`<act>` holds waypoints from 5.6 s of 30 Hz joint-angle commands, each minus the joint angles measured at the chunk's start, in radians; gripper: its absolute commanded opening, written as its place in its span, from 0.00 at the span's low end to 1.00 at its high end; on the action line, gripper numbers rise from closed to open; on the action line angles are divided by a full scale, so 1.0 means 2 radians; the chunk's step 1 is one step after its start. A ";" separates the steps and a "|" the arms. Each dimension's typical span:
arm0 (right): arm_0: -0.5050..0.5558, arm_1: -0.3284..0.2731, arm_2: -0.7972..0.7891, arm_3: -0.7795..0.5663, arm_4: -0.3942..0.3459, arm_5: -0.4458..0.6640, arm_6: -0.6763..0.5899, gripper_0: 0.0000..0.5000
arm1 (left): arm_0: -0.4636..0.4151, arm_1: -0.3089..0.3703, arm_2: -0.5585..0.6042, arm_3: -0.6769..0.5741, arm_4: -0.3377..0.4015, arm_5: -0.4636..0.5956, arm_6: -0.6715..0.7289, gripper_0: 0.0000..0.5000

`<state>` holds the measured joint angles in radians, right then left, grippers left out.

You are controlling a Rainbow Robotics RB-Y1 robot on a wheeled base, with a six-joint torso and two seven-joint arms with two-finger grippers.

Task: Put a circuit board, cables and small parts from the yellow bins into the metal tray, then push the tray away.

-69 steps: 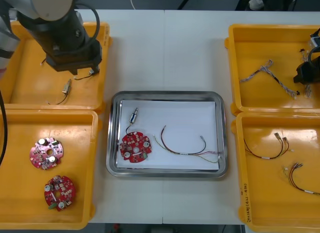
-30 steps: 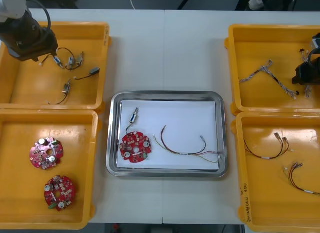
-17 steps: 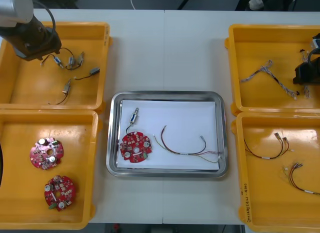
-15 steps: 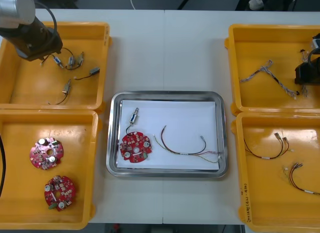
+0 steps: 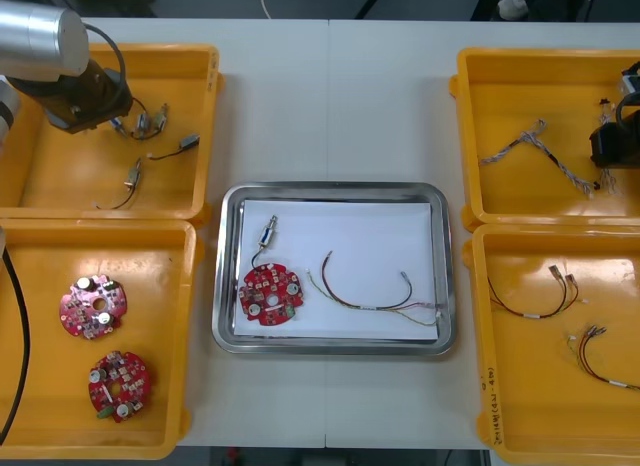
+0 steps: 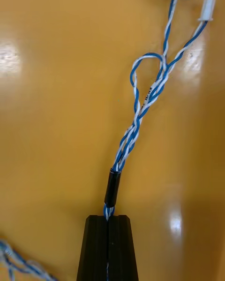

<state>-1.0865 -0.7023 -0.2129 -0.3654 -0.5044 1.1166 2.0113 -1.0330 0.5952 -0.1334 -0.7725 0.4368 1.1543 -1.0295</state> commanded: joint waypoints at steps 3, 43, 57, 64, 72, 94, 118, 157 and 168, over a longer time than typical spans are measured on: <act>0.009 -0.009 -0.009 -0.093 0.017 0.081 -0.012 0.00 | -0.029 -0.010 0.006 0.019 -0.007 -0.030 -0.054 1.00; 0.088 -0.025 -0.052 -0.608 -0.058 0.402 -0.036 0.00 | -0.027 0.019 -0.003 -0.006 0.026 0.026 -0.067 0.00; 0.093 -0.025 0.044 -0.755 -0.197 0.402 -0.054 0.00 | 0.011 0.048 0.004 -0.161 0.045 0.165 -0.057 0.00; 0.093 -0.006 0.096 -0.829 -0.256 0.402 -0.111 0.00 | 0.040 0.053 0.004 -0.251 0.049 0.225 -0.043 0.00; 0.093 0.036 0.167 -0.862 -0.253 0.402 -0.121 0.00 | 0.064 0.055 0.004 -0.336 0.055 0.282 -0.031 0.00; 0.120 0.056 0.372 -0.839 -0.143 0.325 -0.035 0.00 | 0.105 0.057 0.021 -0.474 0.100 0.339 -0.021 0.00; 0.144 0.006 0.469 -0.770 -0.107 0.170 0.010 0.00 | 0.105 0.057 0.034 -0.477 0.112 0.343 -0.024 0.00; 0.151 -0.002 0.503 -0.734 -0.087 0.130 0.041 1.00 | 0.105 0.057 0.033 -0.476 0.114 0.342 -0.022 0.00; 0.151 0.001 0.501 -0.739 -0.052 0.133 0.041 1.00 | 0.105 0.057 0.033 -0.476 0.116 0.342 -0.021 0.00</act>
<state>-0.7900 -0.6802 0.7847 -1.8134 -0.6236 1.3822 2.0622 -0.8294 0.6678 -0.0972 -1.6916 0.6588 1.8316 -1.0885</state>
